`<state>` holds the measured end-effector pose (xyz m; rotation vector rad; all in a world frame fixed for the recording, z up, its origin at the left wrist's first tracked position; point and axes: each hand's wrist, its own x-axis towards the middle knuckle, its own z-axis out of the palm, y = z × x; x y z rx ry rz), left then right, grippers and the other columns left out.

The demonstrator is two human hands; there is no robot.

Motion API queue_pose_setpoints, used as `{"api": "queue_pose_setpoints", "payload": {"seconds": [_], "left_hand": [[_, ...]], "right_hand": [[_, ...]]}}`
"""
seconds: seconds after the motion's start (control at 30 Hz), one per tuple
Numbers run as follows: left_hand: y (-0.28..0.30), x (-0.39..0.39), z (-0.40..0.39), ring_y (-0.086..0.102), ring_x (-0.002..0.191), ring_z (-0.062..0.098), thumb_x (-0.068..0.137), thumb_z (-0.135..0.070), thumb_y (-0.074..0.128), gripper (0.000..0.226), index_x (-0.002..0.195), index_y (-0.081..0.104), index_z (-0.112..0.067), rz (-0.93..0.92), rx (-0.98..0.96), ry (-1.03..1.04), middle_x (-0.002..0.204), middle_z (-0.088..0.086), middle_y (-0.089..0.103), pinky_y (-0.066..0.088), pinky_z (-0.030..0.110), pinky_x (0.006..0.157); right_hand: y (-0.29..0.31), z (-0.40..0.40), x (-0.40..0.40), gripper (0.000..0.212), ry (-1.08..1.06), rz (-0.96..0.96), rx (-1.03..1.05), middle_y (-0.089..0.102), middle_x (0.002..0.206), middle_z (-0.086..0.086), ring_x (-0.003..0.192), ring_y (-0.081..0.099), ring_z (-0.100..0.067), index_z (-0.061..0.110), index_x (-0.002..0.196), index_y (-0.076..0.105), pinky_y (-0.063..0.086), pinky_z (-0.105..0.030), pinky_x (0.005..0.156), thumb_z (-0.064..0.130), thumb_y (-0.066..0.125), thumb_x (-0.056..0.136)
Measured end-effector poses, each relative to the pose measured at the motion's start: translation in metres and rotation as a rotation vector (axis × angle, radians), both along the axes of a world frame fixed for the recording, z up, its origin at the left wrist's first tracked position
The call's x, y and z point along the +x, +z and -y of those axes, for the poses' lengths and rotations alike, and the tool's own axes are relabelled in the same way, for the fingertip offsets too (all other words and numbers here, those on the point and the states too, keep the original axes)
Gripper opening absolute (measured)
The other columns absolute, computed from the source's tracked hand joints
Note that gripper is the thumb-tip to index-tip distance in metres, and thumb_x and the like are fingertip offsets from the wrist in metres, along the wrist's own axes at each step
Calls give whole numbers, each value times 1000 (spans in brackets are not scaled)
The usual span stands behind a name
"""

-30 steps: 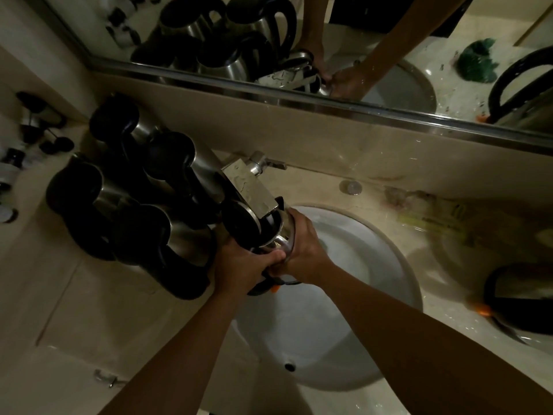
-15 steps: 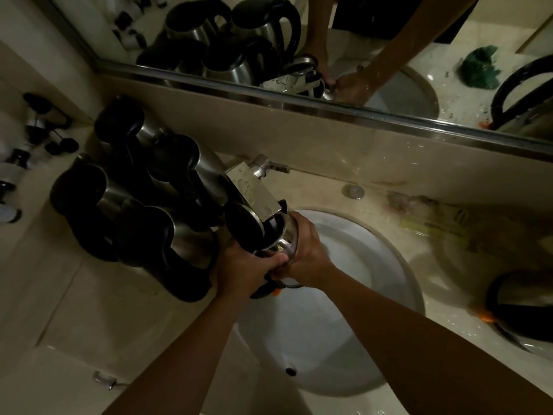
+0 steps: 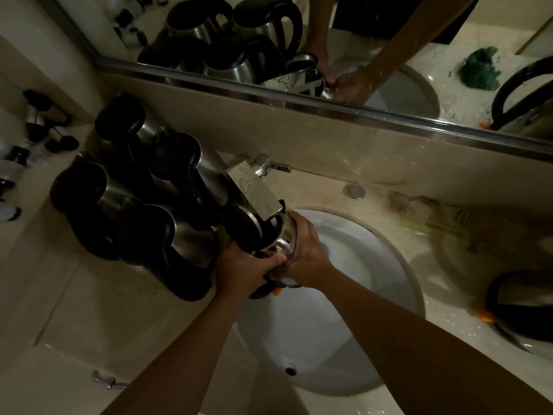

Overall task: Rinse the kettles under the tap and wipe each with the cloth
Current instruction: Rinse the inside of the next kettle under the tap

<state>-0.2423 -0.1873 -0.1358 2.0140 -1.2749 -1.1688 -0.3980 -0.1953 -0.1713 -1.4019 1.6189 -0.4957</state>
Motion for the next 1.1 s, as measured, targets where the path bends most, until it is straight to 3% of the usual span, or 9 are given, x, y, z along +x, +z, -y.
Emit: {"api": "queue_pose_setpoints", "payload": {"seconds": [0.17, 0.33, 0.5, 0.67, 0.8, 0.97, 1.1], "left_hand": [[-6, 0, -2, 57, 109, 5, 57, -37, 97, 78, 126, 63, -24, 26, -28, -6, 112, -17, 63, 45, 26, 92], [-8, 1, -2, 59, 108, 5, 55, -40, 97, 82, 127, 63, -25, 16, -23, 6, 116, -14, 68, 41, 13, 82], [-8, -1, -2, 62, 112, 11, 54, -40, 97, 82, 127, 64, -25, 36, 4, 10, 117, -12, 68, 45, 25, 90], [-3, -3, -1, 58, 109, 5, 56, -38, 97, 83, 130, 61, -25, 32, -11, -4, 120, -13, 67, 42, 19, 86], [-3, -4, 0, 62, 112, 11, 56, -39, 97, 81, 128, 64, -24, 49, 17, -5, 120, -9, 69, 45, 25, 88], [0, -8, 0, 59, 106, 8, 58, -37, 97, 76, 126, 64, -23, 66, 29, -9, 110, -14, 65, 42, 23, 84], [2, -8, -1, 62, 113, 11, 58, -42, 96, 82, 130, 62, -23, 93, 31, -21, 121, -8, 69, 44, 23, 86]], "right_hand": [[1, 3, -1, 137, 24, -15, -3, 36, 156, -2, 143, 39, -25, 27, 159, 23, 46, -52, 116, 33, 102, 47], [0, 2, 0, 136, 20, -14, -7, 36, 155, 2, 142, 39, -24, 34, 156, 21, 47, -53, 114, 36, 99, 45], [-1, 2, -2, 135, 25, -4, -8, 36, 154, 0, 142, 40, -24, 33, 156, 22, 47, -52, 114, 33, 100, 46], [0, 2, -4, 137, 19, 1, -9, 36, 154, -1, 141, 40, -25, 28, 158, 22, 47, -53, 114, 33, 101, 46], [-1, 3, -5, 138, 19, -1, -4, 35, 155, -1, 142, 39, -24, 28, 159, 22, 46, -52, 115, 35, 101, 47], [-2, 3, -6, 138, 18, 10, 12, 35, 156, -1, 143, 39, -27, 32, 158, 21, 46, -55, 114, 41, 96, 42], [-1, 3, -6, 138, 20, 24, 19, 35, 156, -2, 142, 39, -27, 31, 158, 22, 46, -55, 114, 43, 94, 42]]}}
